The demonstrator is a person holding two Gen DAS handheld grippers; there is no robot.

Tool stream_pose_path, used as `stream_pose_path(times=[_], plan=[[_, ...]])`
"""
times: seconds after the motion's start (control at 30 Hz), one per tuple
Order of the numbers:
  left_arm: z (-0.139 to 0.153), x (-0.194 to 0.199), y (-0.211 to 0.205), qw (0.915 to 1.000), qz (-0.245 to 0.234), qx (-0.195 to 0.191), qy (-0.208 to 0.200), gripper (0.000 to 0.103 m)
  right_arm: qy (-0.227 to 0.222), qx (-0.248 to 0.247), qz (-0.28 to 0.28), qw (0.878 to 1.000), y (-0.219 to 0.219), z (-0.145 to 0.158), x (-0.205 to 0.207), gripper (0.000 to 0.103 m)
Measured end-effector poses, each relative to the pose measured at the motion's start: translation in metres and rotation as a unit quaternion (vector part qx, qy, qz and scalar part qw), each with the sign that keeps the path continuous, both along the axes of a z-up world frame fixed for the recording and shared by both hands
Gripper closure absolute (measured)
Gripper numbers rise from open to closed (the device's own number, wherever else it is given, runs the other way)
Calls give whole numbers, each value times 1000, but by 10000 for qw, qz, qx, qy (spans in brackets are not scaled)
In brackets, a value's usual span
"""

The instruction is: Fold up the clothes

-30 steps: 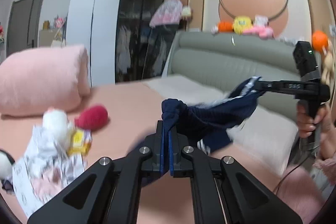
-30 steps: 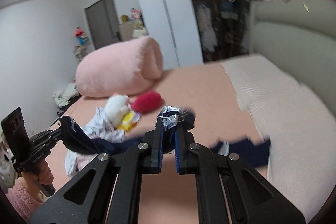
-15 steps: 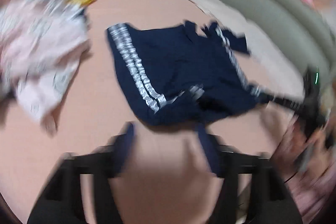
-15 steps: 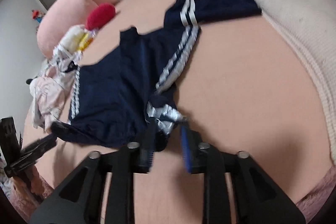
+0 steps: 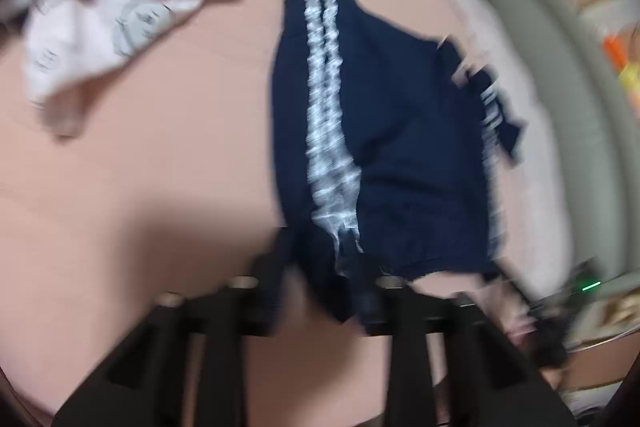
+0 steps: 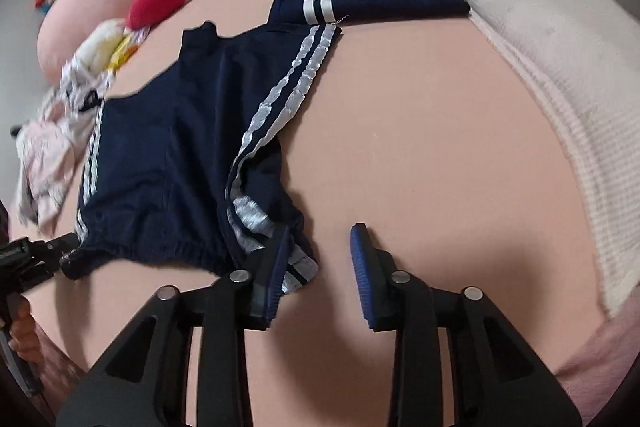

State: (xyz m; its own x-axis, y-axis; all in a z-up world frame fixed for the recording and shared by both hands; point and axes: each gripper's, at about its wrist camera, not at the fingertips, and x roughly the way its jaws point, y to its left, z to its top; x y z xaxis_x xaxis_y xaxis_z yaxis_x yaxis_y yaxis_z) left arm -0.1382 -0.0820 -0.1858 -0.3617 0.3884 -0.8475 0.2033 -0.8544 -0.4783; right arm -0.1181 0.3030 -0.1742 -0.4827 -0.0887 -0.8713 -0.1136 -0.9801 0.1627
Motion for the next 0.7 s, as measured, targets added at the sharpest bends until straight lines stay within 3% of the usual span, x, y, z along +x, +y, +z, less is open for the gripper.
stream_pose_path(times=[0.07,0.13,0.17,0.23,0.37,0.4,0.43,0.47,0.5,0.57,0.6,0.7], plan=[[4,8,-7,9999,-8,160,27,86,115,-166,95,9998,6,7,6,85],[-1,11,-14,9969,90,786,17,83,173,-460,139,9987,12,7,9,83],[-3,11,-16,9950,142,990,10,80,171,-664,140,9975,15,4,9,77],[-8,14,-12,9940,171,1078,-15,66,11,-1050,199,9943,14,-2,4,67],[-13,16,5,9955,67,940,56,66,35,-517,619,9967,-11,-6,-1,56],[-12,12,10,9963,47,848,111,71,41,-383,723,9966,-17,-6,-2,61],[-11,9,15,9970,28,755,167,88,47,-240,823,9963,-23,-7,-3,69],[-8,7,16,9970,25,736,221,90,52,6,869,9962,-28,-7,-3,89],[-5,8,16,9969,27,729,291,92,58,-62,867,9962,-26,-5,-2,92],[13,16,12,9971,-38,524,548,93,-48,-1217,540,9911,-5,0,1,94],[20,20,10,9971,-96,440,620,93,-158,-1925,317,9807,7,-3,4,94],[26,33,7,9971,-257,288,652,93,-566,-3699,-77,9273,32,-20,21,94]])
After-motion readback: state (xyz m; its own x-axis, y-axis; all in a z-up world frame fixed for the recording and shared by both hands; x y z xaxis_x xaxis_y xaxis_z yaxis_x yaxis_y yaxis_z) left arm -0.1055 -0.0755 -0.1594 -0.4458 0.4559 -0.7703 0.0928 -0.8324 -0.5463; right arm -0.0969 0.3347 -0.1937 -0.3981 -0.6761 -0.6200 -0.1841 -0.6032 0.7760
